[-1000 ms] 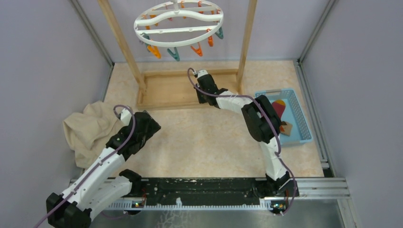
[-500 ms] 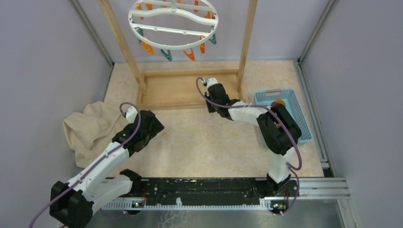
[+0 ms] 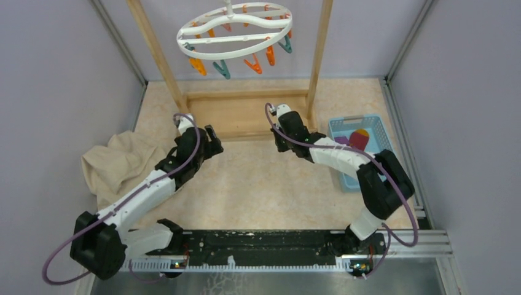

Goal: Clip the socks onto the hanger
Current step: Move the clothesline to the center of the board.

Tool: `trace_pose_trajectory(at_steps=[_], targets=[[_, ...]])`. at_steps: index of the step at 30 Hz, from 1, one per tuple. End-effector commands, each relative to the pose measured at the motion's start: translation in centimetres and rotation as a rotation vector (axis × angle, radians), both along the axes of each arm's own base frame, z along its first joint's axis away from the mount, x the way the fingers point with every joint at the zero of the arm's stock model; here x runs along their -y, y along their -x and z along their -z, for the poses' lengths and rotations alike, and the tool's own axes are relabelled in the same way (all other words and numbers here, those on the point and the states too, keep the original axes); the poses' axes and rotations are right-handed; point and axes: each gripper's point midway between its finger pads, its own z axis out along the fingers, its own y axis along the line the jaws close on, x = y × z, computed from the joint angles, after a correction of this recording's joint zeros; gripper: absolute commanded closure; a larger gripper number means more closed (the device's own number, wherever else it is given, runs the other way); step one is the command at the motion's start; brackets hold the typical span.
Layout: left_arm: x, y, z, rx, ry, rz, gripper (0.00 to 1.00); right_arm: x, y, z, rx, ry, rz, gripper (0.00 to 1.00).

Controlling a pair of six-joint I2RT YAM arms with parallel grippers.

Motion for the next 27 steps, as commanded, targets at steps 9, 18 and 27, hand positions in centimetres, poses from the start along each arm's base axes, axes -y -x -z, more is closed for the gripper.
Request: trace_pose_trajectory(at_steps=[9,18,27], targets=[[2.5,-12.8,-0.2,-0.199,-0.117,-0.027,0.02,3.5,4.0,-9.4,0.179,-0.103,0.013,0.48],[-1.5,-11.1,6.1,-0.398,-0.158,-0.084,0.01,4.8,5.5,-9.2,0.207,-0.115,0.014,0.44],[-1.1,-10.5,9.0,-0.444,-0.138,-0.067,0.01,3.6,6.2,-7.8,0.166,-0.154,-0.034,0.44]])
